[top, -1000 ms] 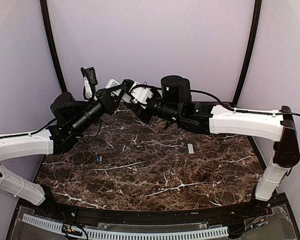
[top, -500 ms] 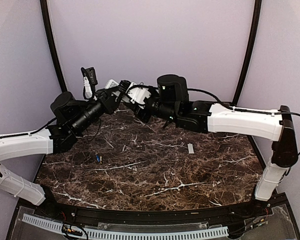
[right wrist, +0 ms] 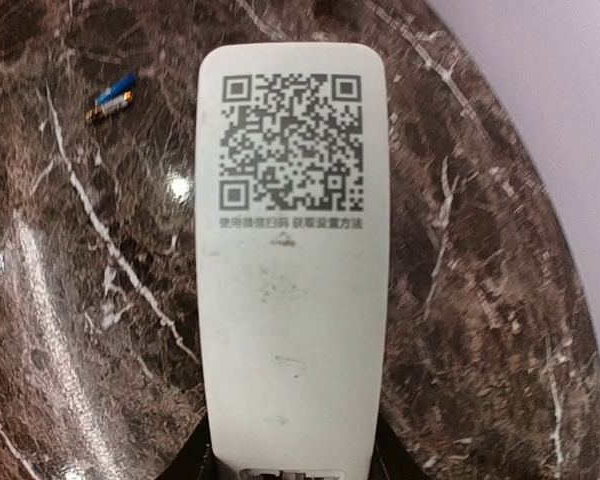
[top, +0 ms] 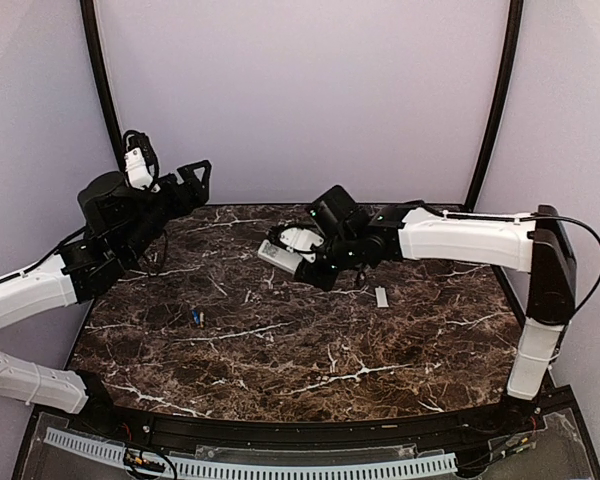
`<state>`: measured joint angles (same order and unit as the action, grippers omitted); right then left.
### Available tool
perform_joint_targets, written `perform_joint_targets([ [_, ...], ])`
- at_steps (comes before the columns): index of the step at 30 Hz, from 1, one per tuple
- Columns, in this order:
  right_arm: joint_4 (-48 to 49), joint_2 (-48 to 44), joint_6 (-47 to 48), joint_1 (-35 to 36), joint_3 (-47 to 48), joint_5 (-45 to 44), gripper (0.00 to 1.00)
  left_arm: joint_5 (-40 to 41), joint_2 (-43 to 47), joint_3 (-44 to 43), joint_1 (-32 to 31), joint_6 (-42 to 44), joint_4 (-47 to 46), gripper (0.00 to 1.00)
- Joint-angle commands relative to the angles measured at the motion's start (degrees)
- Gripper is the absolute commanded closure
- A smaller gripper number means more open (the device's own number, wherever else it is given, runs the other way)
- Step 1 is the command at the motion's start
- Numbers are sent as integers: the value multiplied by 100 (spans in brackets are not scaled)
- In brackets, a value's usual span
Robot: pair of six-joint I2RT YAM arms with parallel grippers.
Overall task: Load the batteries into the remote control
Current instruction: Place the remote control without batteries at the center of the board.
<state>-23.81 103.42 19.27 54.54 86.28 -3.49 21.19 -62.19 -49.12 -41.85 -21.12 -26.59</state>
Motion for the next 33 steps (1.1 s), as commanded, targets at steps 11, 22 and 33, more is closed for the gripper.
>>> perform_joint_targets([
  [11,-2111,1504,-1083,74,164,-64,100,1028,-692,233,617,-3526,4454,33],
  [22,-2077,1637,-1054,105,-3,276,67,-214,-1917,307,1192,-4563,5178,54],
  [33,-1938,1487,-1095,114,-80,322,48,-1146,-2672,322,1363,-4777,5034,57],
])
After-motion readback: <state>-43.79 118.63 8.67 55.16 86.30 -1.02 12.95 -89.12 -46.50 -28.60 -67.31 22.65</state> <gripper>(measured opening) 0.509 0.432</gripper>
